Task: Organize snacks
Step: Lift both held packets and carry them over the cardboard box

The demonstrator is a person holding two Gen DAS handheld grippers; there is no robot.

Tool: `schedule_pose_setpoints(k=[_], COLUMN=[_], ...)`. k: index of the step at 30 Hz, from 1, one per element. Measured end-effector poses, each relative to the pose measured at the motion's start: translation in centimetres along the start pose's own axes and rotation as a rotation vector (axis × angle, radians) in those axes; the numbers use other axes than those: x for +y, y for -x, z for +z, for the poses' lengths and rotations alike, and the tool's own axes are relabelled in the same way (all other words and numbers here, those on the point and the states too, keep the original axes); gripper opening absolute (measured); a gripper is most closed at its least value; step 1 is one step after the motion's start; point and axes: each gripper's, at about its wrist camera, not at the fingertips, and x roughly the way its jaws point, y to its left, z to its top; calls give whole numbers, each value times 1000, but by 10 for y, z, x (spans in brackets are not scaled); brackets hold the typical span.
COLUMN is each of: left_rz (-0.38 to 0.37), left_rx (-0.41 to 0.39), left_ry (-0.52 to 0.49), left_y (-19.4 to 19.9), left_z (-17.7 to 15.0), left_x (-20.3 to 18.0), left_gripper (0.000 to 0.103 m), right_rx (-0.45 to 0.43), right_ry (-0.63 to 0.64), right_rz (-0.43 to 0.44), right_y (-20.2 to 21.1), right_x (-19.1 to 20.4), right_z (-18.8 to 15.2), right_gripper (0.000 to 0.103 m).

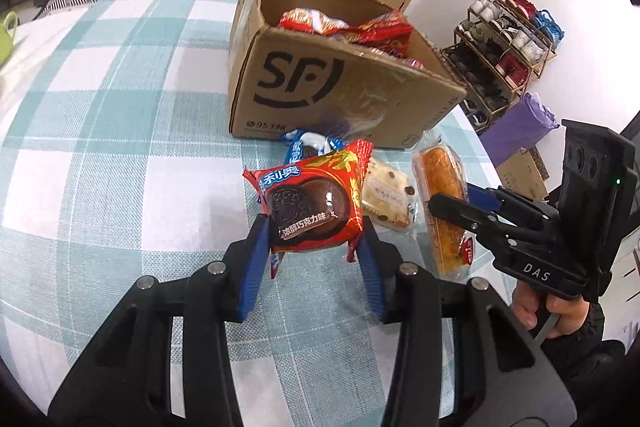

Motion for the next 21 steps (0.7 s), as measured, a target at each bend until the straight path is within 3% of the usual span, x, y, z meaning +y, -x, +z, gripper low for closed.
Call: schedule_pose_setpoints(k=[8,21], left_rz=[9,32], left_rx=[-63,-155], left_ry=[-33,-62], left_y=[28,58], left_z=[5,43], left_x=[-9,-20], left_gripper=[39,39], right_rx=[-74,-150], right_ry=[19,44], right_rz=[0,0], right_y=[22,35], right_x=[7,12], right_z=[15,54], right_gripper=[37,37])
